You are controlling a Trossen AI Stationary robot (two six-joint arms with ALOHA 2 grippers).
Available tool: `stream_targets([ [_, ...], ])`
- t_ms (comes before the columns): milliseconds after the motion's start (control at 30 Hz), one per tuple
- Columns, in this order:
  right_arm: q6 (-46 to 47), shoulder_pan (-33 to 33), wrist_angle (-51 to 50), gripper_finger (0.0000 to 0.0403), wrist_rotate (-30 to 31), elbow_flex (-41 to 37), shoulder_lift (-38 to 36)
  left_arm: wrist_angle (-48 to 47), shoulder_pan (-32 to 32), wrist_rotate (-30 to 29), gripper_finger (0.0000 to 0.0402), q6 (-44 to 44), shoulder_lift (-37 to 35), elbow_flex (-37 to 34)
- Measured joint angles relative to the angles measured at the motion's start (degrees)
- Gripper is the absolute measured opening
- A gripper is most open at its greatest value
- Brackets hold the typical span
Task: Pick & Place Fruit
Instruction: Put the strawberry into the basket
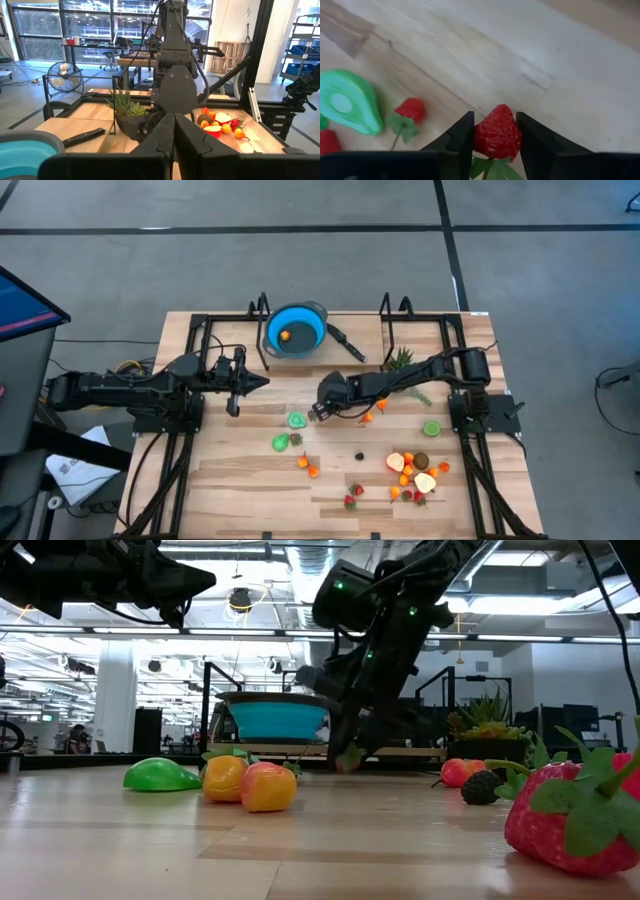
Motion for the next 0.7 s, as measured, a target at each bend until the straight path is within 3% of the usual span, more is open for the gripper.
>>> stream_targets([
  [400,-6.0,-0.1,1.1,0.0115,-3.1,0.1,-9.2,0.0,0.0,0.0,0.0002,0.0,0.0,0.0],
  [700,-14.1,-1.8,8.3,0.0119,-2.6,0.1,-17.0,0.0,0.0,0.0,0.0002,0.0,0.0,0.0],
])
